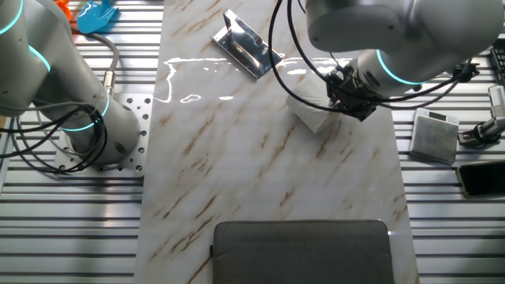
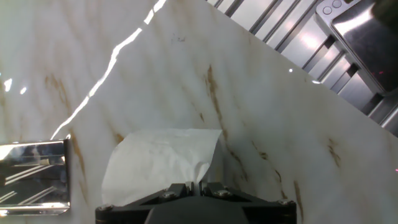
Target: Take the roll of paper down from the shelf
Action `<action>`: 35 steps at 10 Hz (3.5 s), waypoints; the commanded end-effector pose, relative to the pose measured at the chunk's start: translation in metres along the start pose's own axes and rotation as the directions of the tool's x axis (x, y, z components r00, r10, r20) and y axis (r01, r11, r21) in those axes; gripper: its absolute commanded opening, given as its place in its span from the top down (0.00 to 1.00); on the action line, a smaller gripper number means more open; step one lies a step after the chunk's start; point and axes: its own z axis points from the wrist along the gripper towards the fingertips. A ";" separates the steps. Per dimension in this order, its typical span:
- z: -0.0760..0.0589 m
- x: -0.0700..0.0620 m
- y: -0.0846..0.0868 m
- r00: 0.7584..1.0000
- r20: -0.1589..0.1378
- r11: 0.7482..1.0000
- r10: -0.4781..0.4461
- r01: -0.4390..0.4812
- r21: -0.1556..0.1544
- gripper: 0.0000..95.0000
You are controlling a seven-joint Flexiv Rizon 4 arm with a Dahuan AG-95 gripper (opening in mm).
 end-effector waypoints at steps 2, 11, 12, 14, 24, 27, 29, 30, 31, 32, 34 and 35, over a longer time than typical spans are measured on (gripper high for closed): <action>-0.004 0.000 0.003 1.000 -0.004 1.000 -0.005 0.005 -0.008 1.00; -0.017 -0.006 0.015 0.999 -0.015 0.995 0.045 -0.046 -0.083 1.00; -0.017 -0.006 0.016 0.999 -0.014 0.993 0.051 -0.053 -0.101 1.00; -0.018 -0.006 0.018 0.998 -0.013 0.989 0.068 -0.069 -0.129 1.00; -0.022 -0.011 0.035 0.996 -0.017 0.978 0.088 -0.090 -0.187 1.00; -0.018 -0.014 0.046 0.995 -0.013 0.974 0.096 -0.097 -0.203 1.00; -0.016 -0.015 0.050 0.996 -0.006 0.974 0.086 -0.085 -0.209 1.00; -0.015 -0.015 0.052 0.996 0.003 0.971 0.087 -0.084 -0.225 1.00; -0.014 -0.015 0.054 0.996 0.002 0.970 0.086 -0.083 -0.230 1.00; -0.014 -0.015 0.055 0.996 0.005 0.966 0.087 -0.083 -0.246 1.00; -0.014 -0.015 0.059 0.996 0.008 0.961 0.090 -0.084 -0.264 1.00; -0.015 -0.015 0.063 0.996 0.005 0.960 0.090 -0.085 -0.267 1.00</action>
